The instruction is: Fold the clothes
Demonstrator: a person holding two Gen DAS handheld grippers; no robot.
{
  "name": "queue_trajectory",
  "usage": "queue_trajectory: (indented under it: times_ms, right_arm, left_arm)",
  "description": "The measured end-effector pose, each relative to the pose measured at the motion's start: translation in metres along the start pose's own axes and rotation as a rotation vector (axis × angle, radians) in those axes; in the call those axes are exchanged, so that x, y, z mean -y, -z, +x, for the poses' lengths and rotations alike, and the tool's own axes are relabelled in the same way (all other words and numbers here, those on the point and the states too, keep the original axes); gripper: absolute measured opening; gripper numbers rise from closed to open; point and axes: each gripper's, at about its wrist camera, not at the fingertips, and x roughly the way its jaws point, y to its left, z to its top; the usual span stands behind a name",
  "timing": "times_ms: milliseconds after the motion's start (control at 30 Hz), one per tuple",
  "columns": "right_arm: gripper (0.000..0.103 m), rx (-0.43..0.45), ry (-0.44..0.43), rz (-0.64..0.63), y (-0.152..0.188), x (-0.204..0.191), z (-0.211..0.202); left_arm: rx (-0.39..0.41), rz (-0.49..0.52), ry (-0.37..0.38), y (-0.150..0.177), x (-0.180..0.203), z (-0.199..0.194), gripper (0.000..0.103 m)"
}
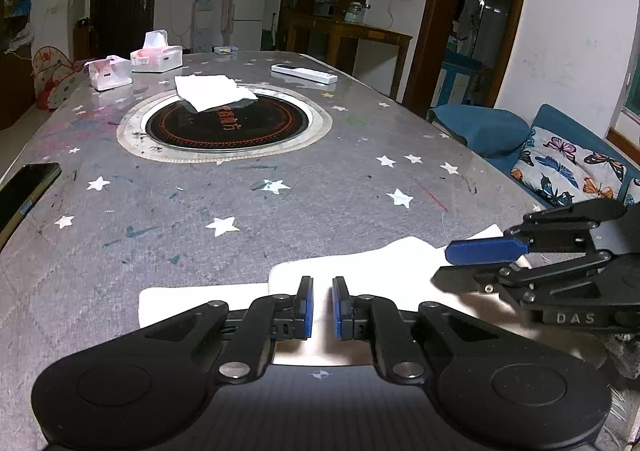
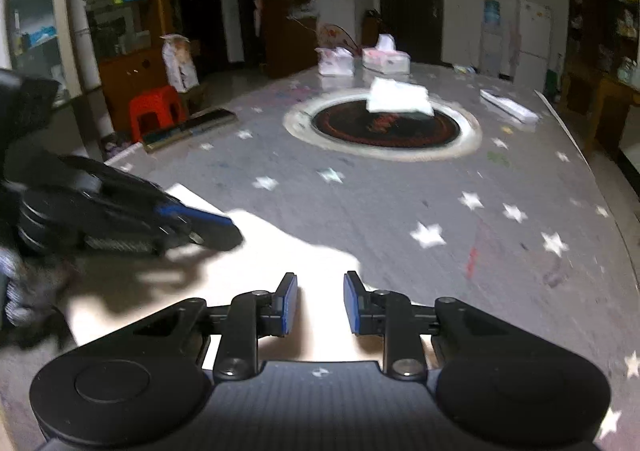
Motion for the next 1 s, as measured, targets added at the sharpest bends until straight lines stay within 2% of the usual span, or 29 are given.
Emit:
queue_trajectory:
  times_ms: [167, 333, 467, 667, 767, 867, 1000]
  right_arm:
    - [0.015, 0.021, 0.001, 0.011, 0.008, 0.002, -0.019]
    - [0.014, -0.003, 0.046, 0.021, 0.024, 0.012, -0.025]
    - [0.015, 0.015, 0.070, 0.040, 0.026, 0.019, -0.037]
    - [0.015, -0.006, 0.104, 0.045, 0.035, 0.029, -0.047]
    - [0.015, 0.020, 0.120, 0.042, 0.033, 0.029, -0.059]
    - [0.015, 0.044, 0.108, 0.037, 0.032, 0.024, -0.071]
    - [0.015, 0.025, 0.060, -0.017, 0.041, 0.008, -0.073]
  left_arm:
    - [-0.002, 0.002, -0.002, 0.000, 0.000, 0.000, 0.012]
    - [-0.001, 0.003, -0.002, 0.000, 0.000, 0.000, 0.012]
    - [-0.002, 0.005, -0.004, 0.000, 0.000, 0.001, 0.012]
    - [-0.002, 0.006, -0.007, 0.000, 0.001, 0.000, 0.012]
    - [-0.003, 0.007, -0.011, 0.000, 0.002, 0.000, 0.012]
    - [-0.002, 0.011, -0.016, 0.000, 0.003, 0.001, 0.012]
    - [0.001, 0.011, -0.023, 0.001, 0.004, 0.001, 0.012]
